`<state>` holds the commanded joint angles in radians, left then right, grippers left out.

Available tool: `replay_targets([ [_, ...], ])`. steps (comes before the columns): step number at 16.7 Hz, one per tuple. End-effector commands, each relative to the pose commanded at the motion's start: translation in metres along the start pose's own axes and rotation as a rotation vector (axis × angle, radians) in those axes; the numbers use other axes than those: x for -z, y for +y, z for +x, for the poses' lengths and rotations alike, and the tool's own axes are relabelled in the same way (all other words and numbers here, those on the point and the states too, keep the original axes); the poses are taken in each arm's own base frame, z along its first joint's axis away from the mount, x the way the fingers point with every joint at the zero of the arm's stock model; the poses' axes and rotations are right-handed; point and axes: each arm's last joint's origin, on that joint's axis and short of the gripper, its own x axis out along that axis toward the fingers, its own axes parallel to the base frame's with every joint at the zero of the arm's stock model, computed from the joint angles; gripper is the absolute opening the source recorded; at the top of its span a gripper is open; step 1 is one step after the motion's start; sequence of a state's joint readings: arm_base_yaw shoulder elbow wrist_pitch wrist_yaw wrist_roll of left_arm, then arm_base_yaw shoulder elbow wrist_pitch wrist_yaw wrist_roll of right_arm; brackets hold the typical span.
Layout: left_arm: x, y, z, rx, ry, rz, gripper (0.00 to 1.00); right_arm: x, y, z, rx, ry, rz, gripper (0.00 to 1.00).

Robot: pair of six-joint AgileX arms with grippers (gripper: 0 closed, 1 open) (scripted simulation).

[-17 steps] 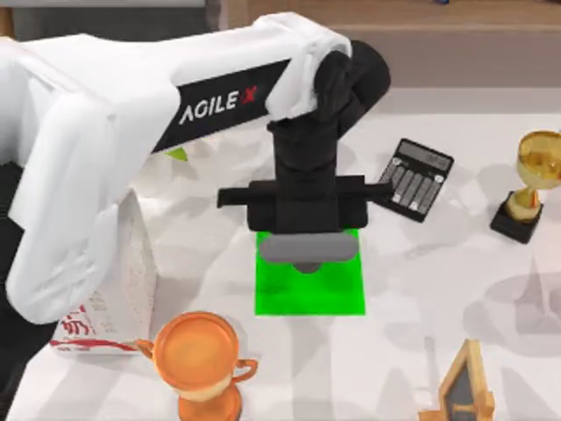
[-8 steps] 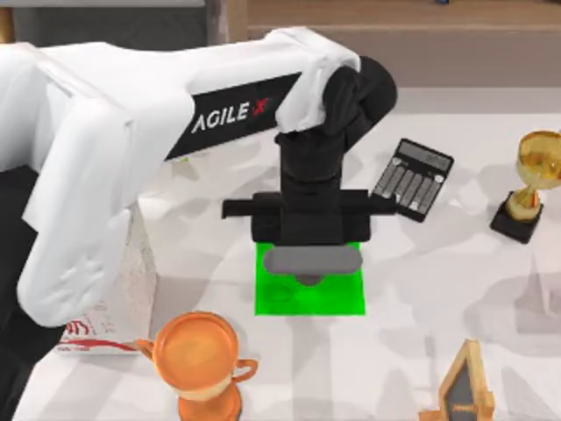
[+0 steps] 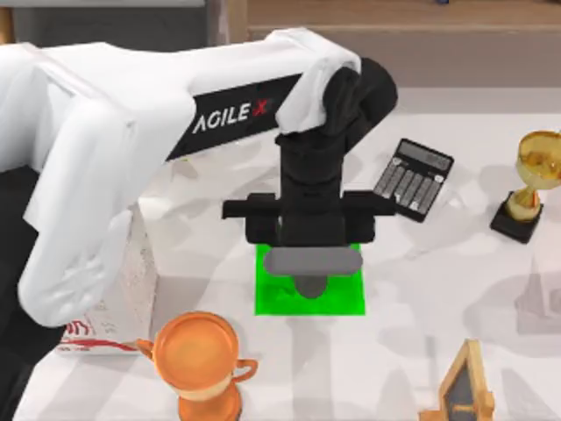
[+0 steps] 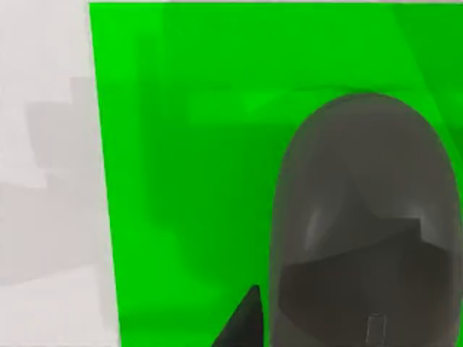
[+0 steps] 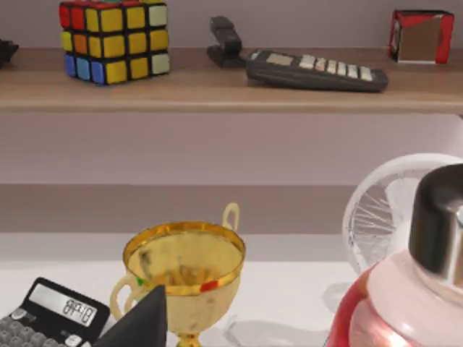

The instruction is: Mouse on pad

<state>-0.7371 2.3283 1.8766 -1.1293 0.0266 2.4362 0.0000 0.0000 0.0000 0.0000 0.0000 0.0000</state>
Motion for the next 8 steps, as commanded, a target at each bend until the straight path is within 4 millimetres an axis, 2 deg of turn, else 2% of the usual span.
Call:
replay_targets([
  [2,0.0,0.0,0.0,0.0,0.0,0.0,0.98,0.0,0.0,0.0,0.0,0.0,0.0,1.0],
  [8,0.0,0.0,0.0,0.0,0.0,0.0,1.0,0.0,0.0,0.0,0.0,0.0,0.0,1.0],
])
